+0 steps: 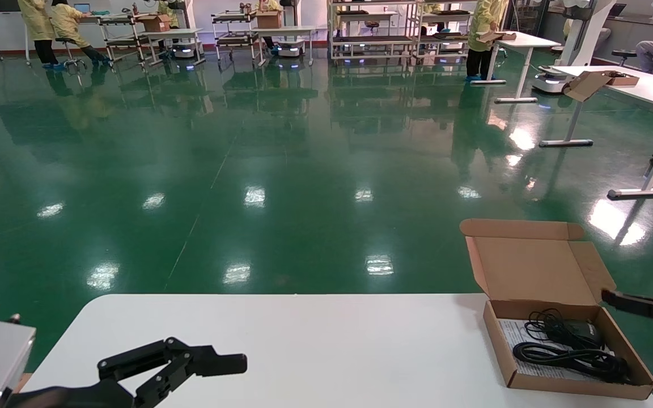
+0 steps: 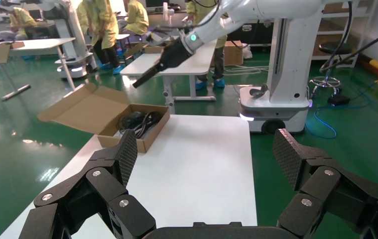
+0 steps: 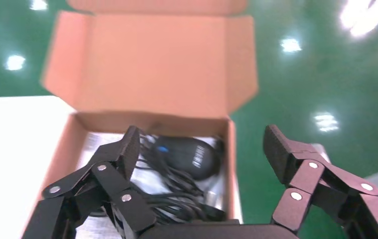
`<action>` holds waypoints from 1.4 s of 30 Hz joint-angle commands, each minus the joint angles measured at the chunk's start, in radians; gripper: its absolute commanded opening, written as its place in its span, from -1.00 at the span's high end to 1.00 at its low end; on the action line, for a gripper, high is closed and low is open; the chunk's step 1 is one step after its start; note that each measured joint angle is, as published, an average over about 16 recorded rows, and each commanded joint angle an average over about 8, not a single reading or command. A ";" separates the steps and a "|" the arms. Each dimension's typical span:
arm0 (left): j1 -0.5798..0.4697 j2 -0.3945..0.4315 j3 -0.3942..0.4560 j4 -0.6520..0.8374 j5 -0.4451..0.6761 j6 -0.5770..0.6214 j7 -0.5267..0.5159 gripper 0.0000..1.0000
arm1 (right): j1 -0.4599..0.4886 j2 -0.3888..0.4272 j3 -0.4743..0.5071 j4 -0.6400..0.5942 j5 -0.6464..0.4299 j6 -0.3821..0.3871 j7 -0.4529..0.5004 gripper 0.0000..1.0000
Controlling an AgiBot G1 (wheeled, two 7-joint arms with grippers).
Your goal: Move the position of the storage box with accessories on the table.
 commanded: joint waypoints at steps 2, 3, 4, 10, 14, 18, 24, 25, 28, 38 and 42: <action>0.000 0.000 0.000 0.000 0.000 0.000 0.000 -1.00 | 0.033 0.013 -0.003 0.006 -0.003 -0.073 0.009 -1.00; 0.000 0.000 0.000 0.000 0.000 0.000 0.000 -1.00 | 0.046 0.020 -0.005 0.009 -0.005 -0.114 0.017 -1.00; 0.000 0.000 0.000 0.000 0.000 0.000 0.000 -1.00 | 0.060 0.026 -0.007 0.011 -0.008 -0.154 0.024 -1.00; 0.000 0.000 0.000 0.000 0.000 0.000 0.000 -1.00 | 0.139 0.054 -0.001 0.019 0.006 -0.374 0.087 -1.00; 0.000 0.000 0.000 0.000 0.000 0.000 0.000 -1.00 | 0.174 0.063 0.018 0.025 0.037 -0.468 0.114 -1.00; 0.000 0.000 0.000 0.000 0.000 0.000 0.000 -1.00 | 0.186 0.067 0.026 0.029 0.049 -0.501 0.119 -1.00; 0.000 0.000 0.000 0.000 0.000 0.000 0.000 -1.00 | 0.172 0.064 0.022 0.028 0.043 -0.472 0.113 -1.00; 0.000 0.000 0.000 0.000 0.000 0.000 0.000 -1.00 | 0.169 0.064 0.023 0.032 0.043 -0.470 0.112 -1.00; 0.000 0.000 0.000 0.000 0.000 0.000 0.000 -1.00 | 0.149 0.066 0.030 0.057 0.053 -0.469 0.105 -1.00; 0.000 0.000 0.000 0.000 0.000 0.000 0.000 -1.00 | 0.023 0.093 0.093 0.246 0.138 -0.505 0.058 -1.00; 0.000 0.000 0.000 0.000 0.000 0.000 0.000 -1.00 | -0.032 0.104 0.120 0.328 0.175 -0.519 0.039 -1.00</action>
